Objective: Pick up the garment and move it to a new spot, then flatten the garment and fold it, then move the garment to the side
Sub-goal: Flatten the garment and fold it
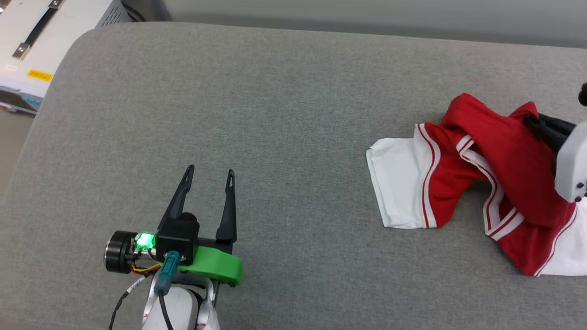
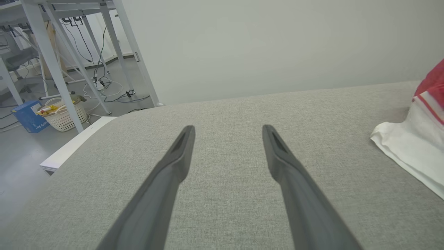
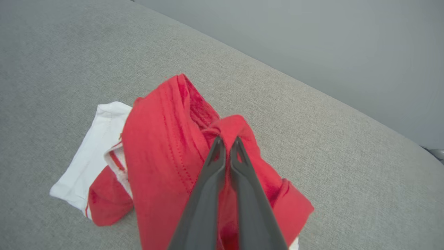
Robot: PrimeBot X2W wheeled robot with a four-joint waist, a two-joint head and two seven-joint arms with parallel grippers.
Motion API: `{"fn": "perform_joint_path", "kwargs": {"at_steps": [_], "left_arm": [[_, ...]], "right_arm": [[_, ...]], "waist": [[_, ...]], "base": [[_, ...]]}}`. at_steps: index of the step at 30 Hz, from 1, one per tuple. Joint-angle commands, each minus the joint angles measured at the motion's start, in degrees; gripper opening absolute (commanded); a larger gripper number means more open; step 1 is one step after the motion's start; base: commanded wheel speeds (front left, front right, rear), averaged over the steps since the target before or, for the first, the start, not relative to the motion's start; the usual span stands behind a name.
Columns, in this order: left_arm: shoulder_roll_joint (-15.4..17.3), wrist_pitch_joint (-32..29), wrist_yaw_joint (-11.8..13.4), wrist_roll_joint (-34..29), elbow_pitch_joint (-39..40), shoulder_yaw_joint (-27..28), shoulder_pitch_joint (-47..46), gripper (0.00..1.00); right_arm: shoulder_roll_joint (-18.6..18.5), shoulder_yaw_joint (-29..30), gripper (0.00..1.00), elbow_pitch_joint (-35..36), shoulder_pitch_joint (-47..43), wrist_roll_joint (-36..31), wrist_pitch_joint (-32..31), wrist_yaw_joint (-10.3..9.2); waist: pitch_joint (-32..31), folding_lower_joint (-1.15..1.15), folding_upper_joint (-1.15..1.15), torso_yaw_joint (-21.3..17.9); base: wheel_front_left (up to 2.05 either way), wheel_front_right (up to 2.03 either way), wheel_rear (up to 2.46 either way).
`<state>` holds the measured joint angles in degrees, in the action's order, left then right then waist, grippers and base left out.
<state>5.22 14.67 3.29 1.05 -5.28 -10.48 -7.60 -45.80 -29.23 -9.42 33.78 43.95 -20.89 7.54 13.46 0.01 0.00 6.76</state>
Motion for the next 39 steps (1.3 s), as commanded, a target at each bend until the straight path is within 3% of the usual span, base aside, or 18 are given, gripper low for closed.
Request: {"fn": "perform_joint_path", "kwargs": {"at_steps": [1,8,13,18,19,20,21,26,31,36,39], "left_arm": [[-0.39,0.33,0.02,-0.05,0.01,-0.1,-1.01,1.0],[-0.94,0.33,0.17,0.29,0.05,-0.55,-2.34,1.0],[-1.19,0.33,0.28,0.26,0.0,-0.85,-3.1,1.0],[-1.22,0.33,0.32,0.22,-0.33,-0.72,-3.47,1.0],[-1.08,0.33,0.26,0.18,-0.48,-0.61,-3.48,1.0],[-0.96,0.33,0.18,0.17,-0.59,-0.53,-3.45,1.0],[-0.77,0.33,0.1,0.2,-0.73,-0.36,-3.36,1.0],[0.23,0.33,-0.45,0.5,-1.02,0.57,-2.38,1.0],[1.87,0.33,-1.73,0.66,-1.01,1.4,-1.91,1.0],[4.04,0.33,-5.06,1.28,-1.01,1.64,-4.06,1.0],[5.49,0.33,-7.41,2.16,-1.67,1.7,-7.03,1.0]], "right_arm": [[0.73,-0.84,0.0,-1.49,2.16,-0.47,-0.84,-0.05],[6.0,-3.38,0.0,-18.98,12.25,-4.25,-1.51,-0.05],[9.96,-3.83,0.0,-32.66,14.13,-3.86,-1.35,-0.05],[11.93,-5.38,0.0,-37.96,13.57,-2.02,1.05,-0.05],[11.86,-5.93,0.28,-38.08,13.5,-1.81,2.6,-0.05],[11.69,-6.34,0.76,-38.04,13.38,-1.59,3.89,-0.05],[11.31,-6.88,1.0,-37.76,13.24,-1.49,5.89,-0.05],[9.54,-8.48,1.0,-35.51,11.97,-3.02,18.35,-0.05],[9.82,-6.28,1.0,-33.13,9.05,-5.92,32.02,-0.05],[12.25,0.57,1.0,-27.08,4.39,-10.75,35.76,-0.05],[15.6,8.96,1.0,-18.09,-1.37,-16.49,35.85,-0.05]], "waist": [[2.23,-0.01,0.0,2.35],[5.63,-0.01,0.0,4.64],[6.68,-0.01,0.0,5.32],[6.16,-0.01,0.0,4.88],[5.66,-0.01,0.0,4.57],[5.27,-0.01,0.0,4.35],[4.64,-0.01,0.0,3.97],[1.14,-0.01,0.0,1.57],[-2.09,-0.01,0.0,-1.73],[-3.84,-0.01,0.0,-4.61],[-4.15,-0.01,0.0,-6.3]], "base": [[0.0,0.0,0.0],[0.0,0.0,0.0],[0.0,0.0,0.0],[0.0,0.0,0.0],[0.0,0.0,0.0],[0.0,0.0,0.0],[0.0,0.0,0.0],[0.0,0.0,0.0],[0.0,0.0,0.0],[0.0,0.0,0.0],[0.0,0.0,0.0]]}}
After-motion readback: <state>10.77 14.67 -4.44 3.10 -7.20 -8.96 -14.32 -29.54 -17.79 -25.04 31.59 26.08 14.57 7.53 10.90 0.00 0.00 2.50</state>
